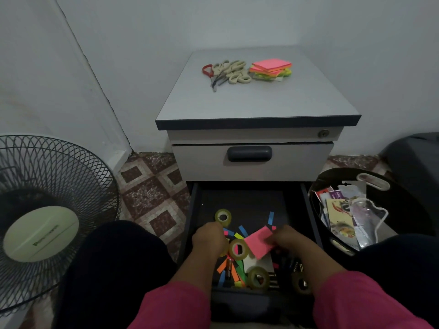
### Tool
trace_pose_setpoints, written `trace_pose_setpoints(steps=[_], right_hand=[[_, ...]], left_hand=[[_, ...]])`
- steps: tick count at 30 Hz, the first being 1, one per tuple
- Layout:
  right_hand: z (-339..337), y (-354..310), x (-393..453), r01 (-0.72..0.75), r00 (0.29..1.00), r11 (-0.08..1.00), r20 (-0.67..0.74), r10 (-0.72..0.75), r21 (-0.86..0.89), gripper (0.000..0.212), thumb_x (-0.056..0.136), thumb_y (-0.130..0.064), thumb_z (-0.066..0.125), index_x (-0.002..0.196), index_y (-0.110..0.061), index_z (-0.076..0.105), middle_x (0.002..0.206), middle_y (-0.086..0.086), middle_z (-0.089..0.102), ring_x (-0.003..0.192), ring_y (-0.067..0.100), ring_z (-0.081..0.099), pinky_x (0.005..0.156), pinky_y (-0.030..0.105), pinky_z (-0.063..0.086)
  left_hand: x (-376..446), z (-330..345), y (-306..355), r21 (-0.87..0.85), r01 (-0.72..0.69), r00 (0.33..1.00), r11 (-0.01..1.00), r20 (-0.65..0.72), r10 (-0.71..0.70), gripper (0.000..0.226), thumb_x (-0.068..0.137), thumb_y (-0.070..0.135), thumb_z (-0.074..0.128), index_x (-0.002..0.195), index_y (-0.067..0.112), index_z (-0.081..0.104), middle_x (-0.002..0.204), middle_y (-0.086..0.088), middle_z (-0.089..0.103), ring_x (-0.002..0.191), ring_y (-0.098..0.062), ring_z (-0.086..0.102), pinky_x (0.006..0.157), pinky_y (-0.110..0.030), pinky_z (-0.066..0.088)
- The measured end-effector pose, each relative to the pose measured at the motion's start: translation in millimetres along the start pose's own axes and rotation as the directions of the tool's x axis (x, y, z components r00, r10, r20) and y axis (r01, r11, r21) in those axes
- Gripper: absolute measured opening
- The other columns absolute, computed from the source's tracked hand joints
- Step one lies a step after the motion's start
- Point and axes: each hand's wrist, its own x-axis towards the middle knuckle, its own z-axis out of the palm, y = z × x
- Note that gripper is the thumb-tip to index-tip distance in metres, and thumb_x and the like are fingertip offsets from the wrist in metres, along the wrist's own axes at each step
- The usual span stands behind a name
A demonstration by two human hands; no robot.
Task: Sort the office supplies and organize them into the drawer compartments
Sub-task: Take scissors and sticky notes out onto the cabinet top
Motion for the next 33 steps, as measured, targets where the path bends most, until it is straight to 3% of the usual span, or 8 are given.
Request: trace_pose_setpoints(steps=[4,7,9,13,16,23,29,33], right_hand=[[8,6,-3,0.014,0.999,0.989,0.036,-0.009,-0.147,0.041,0.077,-0.010,0.076,0.115,-0.006,0.062,0.106,0.010,0.065,0.096,0.022,0.061,0.079,0.033,0.051],[10,5,-2,0.011,1.000,0.982,0.000,-0.011,-0.186,0.043,0.076,-0.011,0.076,0.116,-0.008,0.061,0.110,0.011,0.065,0.101,0.024,0.062,0.086,0.036,0.053],[10,4,-2,0.019,0.999,0.986,-0.028,-0.024,-0.169,0.042,0.077,-0.008,0.074,0.117,-0.007,0.061,0.113,0.012,0.064,0.104,0.025,0.061,0.088,0.035,0.052],[9,6,1,-0.005,0.998,0.995,-0.064,-0.001,-0.096,0.043,0.076,-0.002,0.074,0.117,-0.001,0.061,0.110,0.015,0.064,0.102,0.027,0.061,0.086,0.034,0.052],[7,7,1,-0.030,0.997,0.996,-0.072,0.024,-0.089,0.042,0.080,-0.002,0.070,0.120,0.000,0.058,0.111,0.015,0.063,0.102,0.027,0.061,0.084,0.033,0.052],[6,8,1,-0.036,0.996,0.994,-0.081,0.028,-0.103,0.042,0.083,-0.003,0.068,0.124,-0.001,0.056,0.116,0.018,0.062,0.106,0.028,0.060,0.086,0.035,0.051],[7,9,0,-0.018,0.996,0.995,-0.085,0.009,-0.103,0.043,0.083,-0.003,0.067,0.124,0.000,0.055,0.117,0.017,0.061,0.108,0.028,0.059,0.087,0.035,0.050],[6,10,-2,-0.001,0.995,0.995,-0.100,-0.009,-0.100,0.040,0.085,-0.004,0.065,0.123,0.000,0.055,0.117,0.017,0.060,0.108,0.028,0.059,0.086,0.034,0.049]], left_hand=[[-4,0,1,0.053,-0.023,1.000,0.998,-0.011,0.024,0.027,0.093,0.016,0.049,0.119,0.011,0.057,0.123,-0.009,0.057,0.110,-0.025,0.058,0.083,-0.033,0.048],[-7,-1,4,0.098,-0.101,0.994,0.990,-0.039,0.105,0.024,0.092,0.016,0.050,0.113,0.011,0.060,0.118,-0.010,0.057,0.105,-0.026,0.059,0.080,-0.034,0.049],[-9,-1,10,0.050,-0.215,0.977,0.975,0.022,0.214,0.018,0.091,0.014,0.049,0.104,0.012,0.062,0.108,-0.010,0.063,0.097,-0.027,0.062,0.077,-0.035,0.050],[-18,8,18,-0.062,-0.455,0.859,0.888,0.232,0.457,0.013,0.088,0.024,0.061,0.100,0.021,0.066,0.107,-0.002,0.065,0.100,-0.022,0.059,0.086,-0.038,0.050],[-23,17,21,-0.061,-0.551,0.782,0.832,0.309,0.541,0.028,0.089,0.008,0.052,0.110,0.020,0.067,0.114,-0.009,0.056,0.102,-0.028,0.055,0.083,-0.039,0.050],[-24,20,15,0.088,-0.570,0.797,0.817,0.300,0.524,0.031,0.087,0.003,0.057,0.113,0.018,0.064,0.125,-0.010,0.048,0.105,-0.031,0.056,0.087,-0.039,0.050],[-26,29,19,-0.026,-0.534,0.781,0.845,0.367,0.505,0.039,0.087,0.008,0.062,0.125,0.019,0.058,0.130,-0.011,0.045,0.112,-0.030,0.051,0.080,-0.031,0.042],[-27,39,24,-0.010,-0.476,0.786,0.880,0.445,0.430,0.045,0.091,0.028,0.057,0.135,0.020,0.053,0.144,-0.010,0.041,0.129,-0.032,0.042,0.102,-0.037,0.036]])
